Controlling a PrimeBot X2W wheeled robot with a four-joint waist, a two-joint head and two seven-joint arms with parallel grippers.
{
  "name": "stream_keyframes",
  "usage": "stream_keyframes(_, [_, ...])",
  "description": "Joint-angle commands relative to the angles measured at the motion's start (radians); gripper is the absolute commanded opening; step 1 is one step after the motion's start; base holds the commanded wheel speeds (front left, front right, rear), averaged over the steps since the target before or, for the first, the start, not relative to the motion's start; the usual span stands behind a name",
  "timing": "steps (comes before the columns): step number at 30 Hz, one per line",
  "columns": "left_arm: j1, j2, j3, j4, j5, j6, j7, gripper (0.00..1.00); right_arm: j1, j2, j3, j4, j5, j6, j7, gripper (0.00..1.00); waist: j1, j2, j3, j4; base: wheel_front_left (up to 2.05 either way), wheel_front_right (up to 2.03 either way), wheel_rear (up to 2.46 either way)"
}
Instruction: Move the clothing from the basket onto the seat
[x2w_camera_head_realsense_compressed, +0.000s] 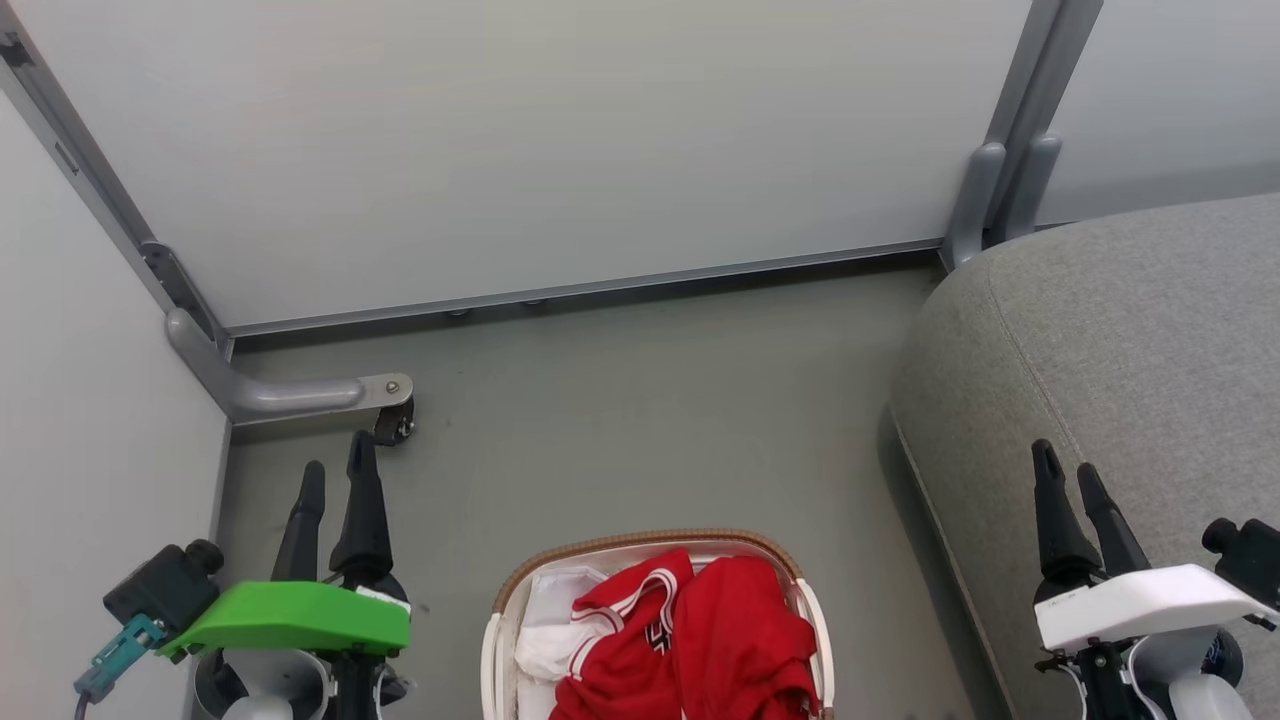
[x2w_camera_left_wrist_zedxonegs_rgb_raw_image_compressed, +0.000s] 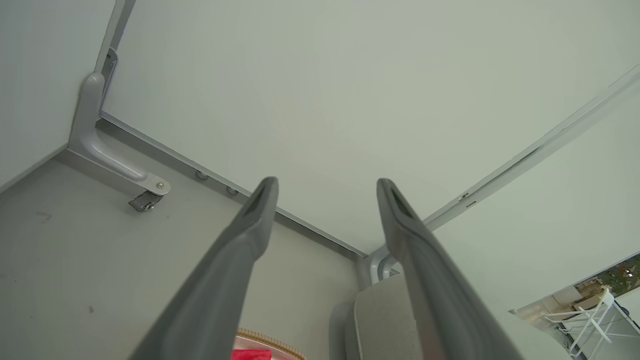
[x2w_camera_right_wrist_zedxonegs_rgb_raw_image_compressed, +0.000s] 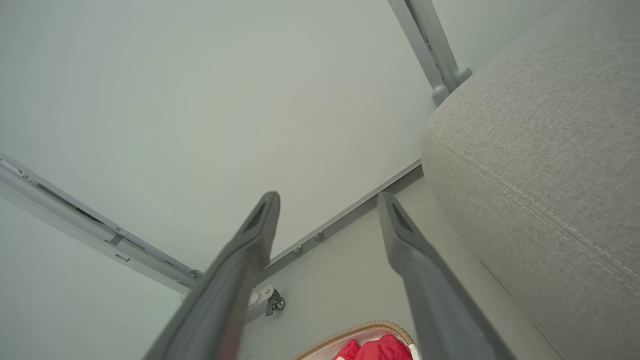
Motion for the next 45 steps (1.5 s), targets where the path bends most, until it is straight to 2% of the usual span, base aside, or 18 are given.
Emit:
stream_keyframes(1, [0.003,0.006,-0.010,-0.013,0.043,0.009,-0.010,1.00,-0.003,-0.007,0.000,-0.010,-0.035,0.000,-0.010,1.00,0.0000,0.0000,0.000,0.000,0.00,0.00,0.00])
stream_keyframes(10, [0.020,0.007,-0.040,-0.001,0.173,0.023,-0.036,1.00,0.008,-0.009,0.003,-0.001,-0.159,0.000,-0.036,1.00,0.0000,0.0000,-0.002,0.004,0.00,0.00,0.00])
stream_keyframes(15, [0.026,0.008,-0.050,0.027,0.225,0.015,-0.049,1.00,0.012,-0.009,0.000,0.012,-0.217,0.000,-0.050,1.00,0.0000,0.0000,-0.003,0.009,0.00,0.00,0.00])
stream_keyframes(31, [0.031,0.009,-0.071,0.072,0.377,0.021,-0.089,1.00,0.023,-0.011,0.025,0.024,-0.389,0.000,-0.089,1.00,0.0000,0.0000,-0.004,0.019,0.00,0.00,0.00])
stream_keyframes(45, [0.044,0.010,-0.083,0.117,0.469,0.025,-0.118,1.00,0.033,-0.012,0.014,0.031,-0.519,0.000,-0.119,1.00,0.0000,0.0000,-0.002,0.026,0.00,0.00,0.00])
